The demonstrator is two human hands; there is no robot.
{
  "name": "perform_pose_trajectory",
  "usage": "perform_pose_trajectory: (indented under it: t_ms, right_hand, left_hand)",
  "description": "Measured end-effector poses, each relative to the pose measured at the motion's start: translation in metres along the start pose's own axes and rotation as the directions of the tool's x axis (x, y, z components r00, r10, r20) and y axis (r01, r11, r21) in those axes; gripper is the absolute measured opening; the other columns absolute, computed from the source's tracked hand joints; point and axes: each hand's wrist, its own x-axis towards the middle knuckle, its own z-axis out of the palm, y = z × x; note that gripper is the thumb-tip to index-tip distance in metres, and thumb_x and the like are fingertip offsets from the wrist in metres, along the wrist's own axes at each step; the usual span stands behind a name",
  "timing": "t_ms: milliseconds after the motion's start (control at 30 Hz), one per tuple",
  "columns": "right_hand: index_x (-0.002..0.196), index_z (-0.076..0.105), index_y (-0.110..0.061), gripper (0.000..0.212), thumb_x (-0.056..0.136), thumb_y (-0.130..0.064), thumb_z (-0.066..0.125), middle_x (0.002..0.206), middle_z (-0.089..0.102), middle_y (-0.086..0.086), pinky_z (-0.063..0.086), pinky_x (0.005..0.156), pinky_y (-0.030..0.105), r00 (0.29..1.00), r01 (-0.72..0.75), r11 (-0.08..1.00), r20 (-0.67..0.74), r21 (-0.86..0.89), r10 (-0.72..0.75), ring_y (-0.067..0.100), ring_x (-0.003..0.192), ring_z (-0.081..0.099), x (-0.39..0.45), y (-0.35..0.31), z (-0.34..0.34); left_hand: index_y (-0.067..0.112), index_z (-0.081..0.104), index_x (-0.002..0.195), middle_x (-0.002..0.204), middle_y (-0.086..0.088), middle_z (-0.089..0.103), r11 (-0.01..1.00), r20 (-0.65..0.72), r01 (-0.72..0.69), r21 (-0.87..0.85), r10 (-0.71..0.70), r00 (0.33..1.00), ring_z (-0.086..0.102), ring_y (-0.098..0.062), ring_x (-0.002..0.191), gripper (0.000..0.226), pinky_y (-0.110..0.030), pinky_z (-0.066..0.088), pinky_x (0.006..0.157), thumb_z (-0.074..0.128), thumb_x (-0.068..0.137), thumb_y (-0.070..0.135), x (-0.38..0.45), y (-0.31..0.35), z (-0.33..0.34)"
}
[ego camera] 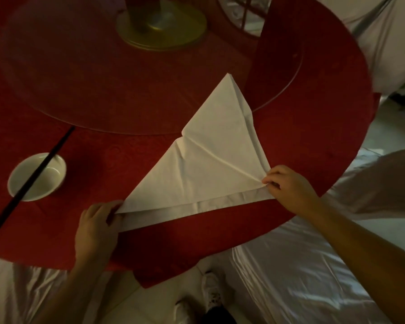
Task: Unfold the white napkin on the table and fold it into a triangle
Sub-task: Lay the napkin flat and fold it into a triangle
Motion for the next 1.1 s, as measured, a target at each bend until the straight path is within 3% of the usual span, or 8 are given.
perform_pose_trajectory:
  t_ms: [300, 500, 633, 767, 867, 933, 1000, 1100]
  right_hand:
    - [0.086, 0.075, -0.001, 0.016, 0.072, 0.007, 0.074, 0.09, 0.067, 0.011, 0.05, 0.066, 0.031, 0.993, 0.017, 1.0, -0.121, -0.001, -0.017, 0.028, 0.075, 0.066, -0.029, 0.018, 0.001]
    - [0.084, 0.075, -0.003, 0.017, 0.068, 0.003, 0.077, 0.089, 0.066, 0.007, 0.046, 0.068, 0.026, 0.985, 0.051, 0.998, -0.165, 0.034, -0.045, 0.023, 0.077, 0.064, -0.035, 0.023, 0.007]
    - [0.088, 0.074, -0.005, 0.021, 0.068, -0.002, 0.079, 0.091, 0.065, 0.004, 0.05, 0.07, 0.028, 0.984, 0.108, 0.994, -0.143, 0.018, -0.105, 0.019, 0.081, 0.063, -0.037, 0.025, 0.011]
    - [0.094, 0.073, -0.004, 0.025, 0.07, 0.001, 0.077, 0.096, 0.065, 0.005, 0.043, 0.078, 0.019, 0.977, 0.189, 0.982, -0.101, -0.022, -0.19, 0.013, 0.088, 0.058, -0.04, 0.03, 0.013]
    - [0.095, 0.072, -0.003, 0.024, 0.072, 0.003, 0.074, 0.096, 0.064, 0.007, 0.036, 0.085, 0.012, 0.957, 0.271, 0.96, -0.088, -0.072, -0.276, 0.011, 0.09, 0.053, -0.04, 0.037, 0.016]
    - [0.086, 0.072, 0.0, 0.013, 0.075, 0.006, 0.067, 0.091, 0.066, 0.011, 0.046, 0.082, 0.024, 0.897, 0.415, 0.89, -0.08, -0.19, -0.435, 0.019, 0.087, 0.055, -0.039, 0.038, 0.015]
    - [0.073, 0.07, 0.002, 0.008, 0.076, 0.003, 0.062, 0.083, 0.069, 0.014, 0.055, 0.068, 0.04, 0.792, 0.57, 0.736, 0.003, -0.365, -0.611, 0.028, 0.08, 0.062, -0.038, 0.036, 0.01]
    - [0.064, 0.07, -0.004, 0.01, 0.062, 0.004, 0.076, 0.077, 0.071, 0.012, 0.056, 0.063, 0.038, 0.728, 0.645, 0.595, 0.149, -0.479, -0.669, 0.029, 0.071, 0.067, -0.044, 0.019, 0.0]
  left_hand:
    - [0.014, 0.074, 0.095, 0.099, -0.008, 0.065, 0.979, -0.01, -0.202, -0.009, 0.202, 0.979, 0.056, -0.03, 0.093, 0.036, -0.038, 0.042, 0.077, 0.07, 0.072, -0.013, -0.017, -0.015, 0.004]
    - [0.012, 0.075, 0.097, 0.099, -0.01, 0.067, 0.965, 0.017, -0.262, 0.021, 0.262, 0.965, 0.057, -0.031, 0.092, 0.036, -0.037, 0.042, 0.08, 0.071, 0.072, -0.013, -0.016, -0.019, -0.001]
    - [0.012, 0.074, 0.098, 0.099, -0.008, 0.064, 0.975, 0.001, -0.221, 0.002, 0.221, 0.975, 0.057, -0.027, 0.092, 0.034, -0.011, 0.034, 0.085, 0.07, 0.074, -0.012, -0.017, -0.02, -0.003]
    - [0.013, 0.074, 0.099, 0.102, -0.007, 0.065, 0.983, -0.021, -0.183, -0.024, 0.182, 0.983, 0.058, -0.021, 0.09, 0.034, -0.003, 0.033, 0.082, 0.068, 0.076, -0.011, -0.017, -0.019, -0.007]
    - [0.014, 0.073, 0.1, 0.101, -0.002, 0.063, 0.979, -0.018, -0.202, -0.025, 0.202, 0.979, 0.052, 0.002, 0.09, 0.036, 0.003, 0.03, 0.083, 0.067, 0.076, -0.012, -0.018, -0.02, -0.012]
    - [0.014, 0.074, 0.099, 0.099, 0.002, 0.06, 0.979, -0.02, -0.199, -0.033, 0.198, 0.98, 0.05, 0.008, 0.089, 0.036, 0.004, 0.03, 0.082, 0.067, 0.076, -0.013, -0.019, -0.022, -0.013]
    - [0.013, 0.074, 0.095, 0.096, 0.002, 0.059, 0.98, -0.033, -0.195, -0.036, 0.194, 0.98, 0.051, 0.002, 0.086, 0.035, 0.002, 0.032, 0.08, 0.069, 0.074, -0.014, -0.024, -0.024, -0.013]
    - [0.01, 0.075, 0.09, 0.092, 0.001, 0.056, 0.978, -0.065, -0.205, -0.034, 0.203, 0.977, 0.049, 0.014, 0.092, 0.035, 0.002, 0.032, 0.078, 0.07, 0.07, -0.018, -0.034, -0.029, -0.015]
